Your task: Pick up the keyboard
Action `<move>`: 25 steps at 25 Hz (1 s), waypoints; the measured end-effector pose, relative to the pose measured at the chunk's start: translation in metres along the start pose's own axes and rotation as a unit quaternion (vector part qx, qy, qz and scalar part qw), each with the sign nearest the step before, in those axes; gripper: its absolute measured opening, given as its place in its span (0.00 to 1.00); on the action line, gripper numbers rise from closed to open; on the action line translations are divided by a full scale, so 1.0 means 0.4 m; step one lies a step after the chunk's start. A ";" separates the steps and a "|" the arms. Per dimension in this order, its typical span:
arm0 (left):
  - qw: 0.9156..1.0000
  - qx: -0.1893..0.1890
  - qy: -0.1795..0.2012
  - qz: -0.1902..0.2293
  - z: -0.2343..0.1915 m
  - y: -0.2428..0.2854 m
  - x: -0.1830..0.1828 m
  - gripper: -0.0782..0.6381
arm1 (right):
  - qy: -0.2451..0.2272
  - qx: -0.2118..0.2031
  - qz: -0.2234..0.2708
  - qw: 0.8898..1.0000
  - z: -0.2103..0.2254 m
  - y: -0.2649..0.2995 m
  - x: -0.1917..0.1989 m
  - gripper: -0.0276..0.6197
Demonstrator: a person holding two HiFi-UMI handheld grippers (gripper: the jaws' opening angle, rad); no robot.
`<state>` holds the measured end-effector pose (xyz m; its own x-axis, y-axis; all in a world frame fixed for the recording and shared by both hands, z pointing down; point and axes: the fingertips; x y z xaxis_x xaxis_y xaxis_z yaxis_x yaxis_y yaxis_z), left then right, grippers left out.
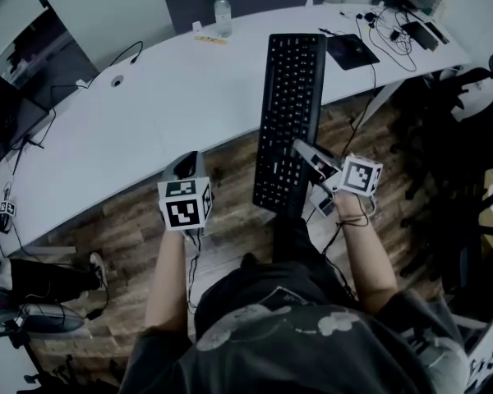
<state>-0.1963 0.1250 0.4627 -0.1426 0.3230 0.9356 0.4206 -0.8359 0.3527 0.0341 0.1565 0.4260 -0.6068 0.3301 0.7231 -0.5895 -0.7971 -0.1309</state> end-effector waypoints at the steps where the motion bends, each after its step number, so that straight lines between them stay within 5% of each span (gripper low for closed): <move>1: 1.000 0.002 0.001 0.001 0.002 -0.015 0.005 0.11 | -0.001 0.003 0.002 1.000 -0.010 -0.014 0.009 0.16; 25: 1.000 0.019 0.000 0.018 -0.009 -0.152 0.074 0.11 | -0.007 0.032 0.012 0.999 -0.125 -0.121 0.147 0.16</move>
Point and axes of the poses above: the fingertips, and each gripper's own axes: y forward along the fingers, z to its right, x out of its underside, and after that the axes turned 9 degrees about z, right-handed
